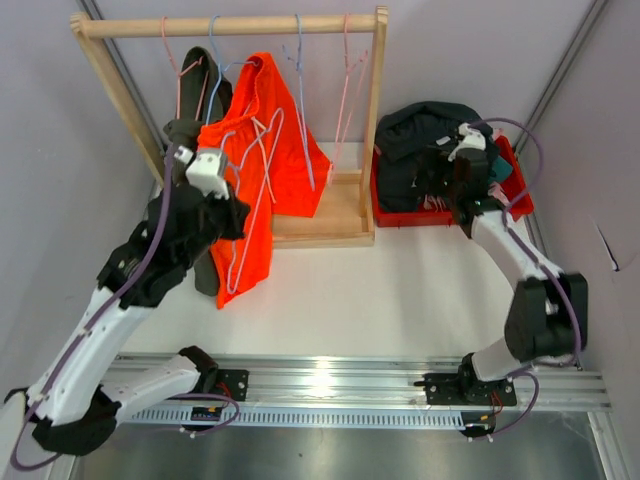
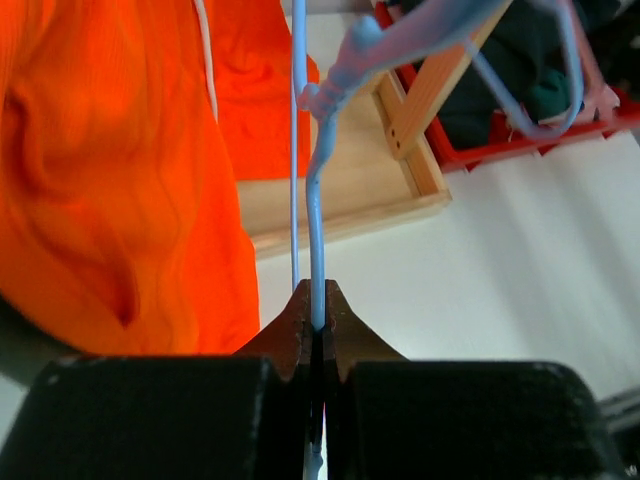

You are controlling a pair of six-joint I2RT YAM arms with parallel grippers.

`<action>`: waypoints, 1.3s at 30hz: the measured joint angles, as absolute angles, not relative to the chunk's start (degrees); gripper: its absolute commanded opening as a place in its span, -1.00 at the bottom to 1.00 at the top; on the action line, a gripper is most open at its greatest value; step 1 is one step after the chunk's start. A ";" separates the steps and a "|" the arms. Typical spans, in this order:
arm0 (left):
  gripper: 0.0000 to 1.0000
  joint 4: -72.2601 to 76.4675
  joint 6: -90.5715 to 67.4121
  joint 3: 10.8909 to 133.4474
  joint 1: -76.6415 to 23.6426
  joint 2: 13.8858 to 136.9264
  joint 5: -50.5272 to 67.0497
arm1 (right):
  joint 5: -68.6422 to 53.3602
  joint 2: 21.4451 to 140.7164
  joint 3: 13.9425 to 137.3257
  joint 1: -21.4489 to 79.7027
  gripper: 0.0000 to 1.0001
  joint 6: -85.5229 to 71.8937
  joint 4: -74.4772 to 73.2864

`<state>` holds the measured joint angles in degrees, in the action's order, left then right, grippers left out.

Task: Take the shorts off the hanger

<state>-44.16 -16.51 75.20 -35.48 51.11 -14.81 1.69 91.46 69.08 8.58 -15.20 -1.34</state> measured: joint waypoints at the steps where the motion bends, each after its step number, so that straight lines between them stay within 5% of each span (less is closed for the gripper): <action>1: -1.00 -43.46 -16.21 76.90 -35.48 53.49 -15.27 | 1.67 87.79 66.30 8.80 0.99 -15.81 -0.56; 9: -0.99 -39.16 -12.91 94.54 -34.35 72.47 -16.82 | 1.17 62.70 50.24 12.67 0.99 -18.28 8.05; 24: -1.00 -39.59 -8.38 138.91 -30.52 106.80 -19.79 | -1.17 53.28 39.00 17.80 0.99 -19.94 4.69; 34: -0.92 -40.42 -8.47 138.56 -27.53 109.47 -19.70 | -1.08 52.01 37.54 17.93 0.99 -19.92 4.58; 39: -0.41 -40.01 -8.43 134.63 -27.33 108.68 -18.81 | -1.06 51.66 36.88 18.17 0.99 -19.94 4.58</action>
<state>-40.01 -8.43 134.63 -27.33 108.68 -18.81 -1.06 51.66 36.88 18.17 -19.94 4.58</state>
